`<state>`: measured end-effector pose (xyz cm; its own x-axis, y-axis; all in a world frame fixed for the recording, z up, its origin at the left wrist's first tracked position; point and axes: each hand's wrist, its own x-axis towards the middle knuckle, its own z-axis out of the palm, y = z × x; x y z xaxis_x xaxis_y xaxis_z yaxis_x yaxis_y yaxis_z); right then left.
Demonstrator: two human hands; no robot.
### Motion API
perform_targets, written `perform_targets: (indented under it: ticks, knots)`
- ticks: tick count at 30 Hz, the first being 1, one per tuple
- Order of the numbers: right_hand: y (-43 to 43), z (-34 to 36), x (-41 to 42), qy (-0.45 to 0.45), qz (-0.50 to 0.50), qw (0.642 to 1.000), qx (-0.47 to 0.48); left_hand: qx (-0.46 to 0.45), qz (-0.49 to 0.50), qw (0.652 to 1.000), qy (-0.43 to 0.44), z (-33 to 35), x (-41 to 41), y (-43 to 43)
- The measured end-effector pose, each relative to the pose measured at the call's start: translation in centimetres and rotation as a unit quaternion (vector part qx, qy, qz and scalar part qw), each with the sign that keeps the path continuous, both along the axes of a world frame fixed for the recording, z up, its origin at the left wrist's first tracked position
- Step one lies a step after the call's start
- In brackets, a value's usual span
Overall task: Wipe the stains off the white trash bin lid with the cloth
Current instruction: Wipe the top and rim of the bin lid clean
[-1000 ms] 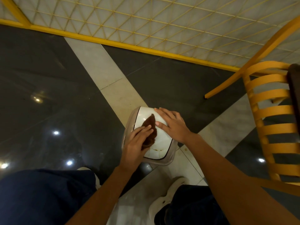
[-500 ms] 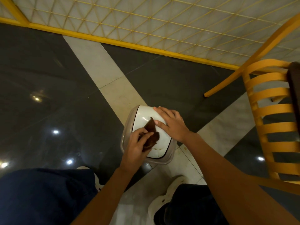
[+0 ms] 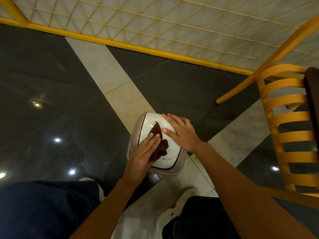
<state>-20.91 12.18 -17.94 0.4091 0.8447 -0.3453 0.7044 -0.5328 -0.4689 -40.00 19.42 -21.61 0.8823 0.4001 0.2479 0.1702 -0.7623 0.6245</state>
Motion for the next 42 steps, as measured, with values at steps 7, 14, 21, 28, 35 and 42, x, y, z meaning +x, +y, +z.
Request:
perform_targets:
  ticks: [7, 14, 21, 28, 35, 42]
  knots:
    - [0.0, 0.0, 0.0, 0.001, -0.004, 1.0, 0.003, 0.142, 0.082, 0.977, 0.139, -0.6, 2.5, -4.6]
    - [-0.1, -0.2, 0.0, -0.001, -0.001, 1.0, 0.001, 0.172, -0.023, 0.977, 0.126, -1.0, -0.9, -2.3]
    - [0.1, 0.0, -0.3, -0.003, -0.009, 1.0, 0.004, 0.004, 0.022, 0.995, 0.095, -0.5, 0.8, -5.5]
    - [0.0, 0.1, -0.1, 0.009, -0.006, 1.0, 0.002, 0.047, -0.022, 0.998, 0.02, -1.3, -0.1, -3.3]
    - [0.0, 0.0, -0.3, 0.014, -0.015, 1.0, 0.002, -0.083, -0.014, 0.996, -0.009, 0.1, -1.1, -2.4]
    - [0.0, 0.1, -0.2, 0.01, -0.008, 1.0, 0.007, 0.066, -0.212, 0.974, 0.034, -0.6, 0.7, -0.9]
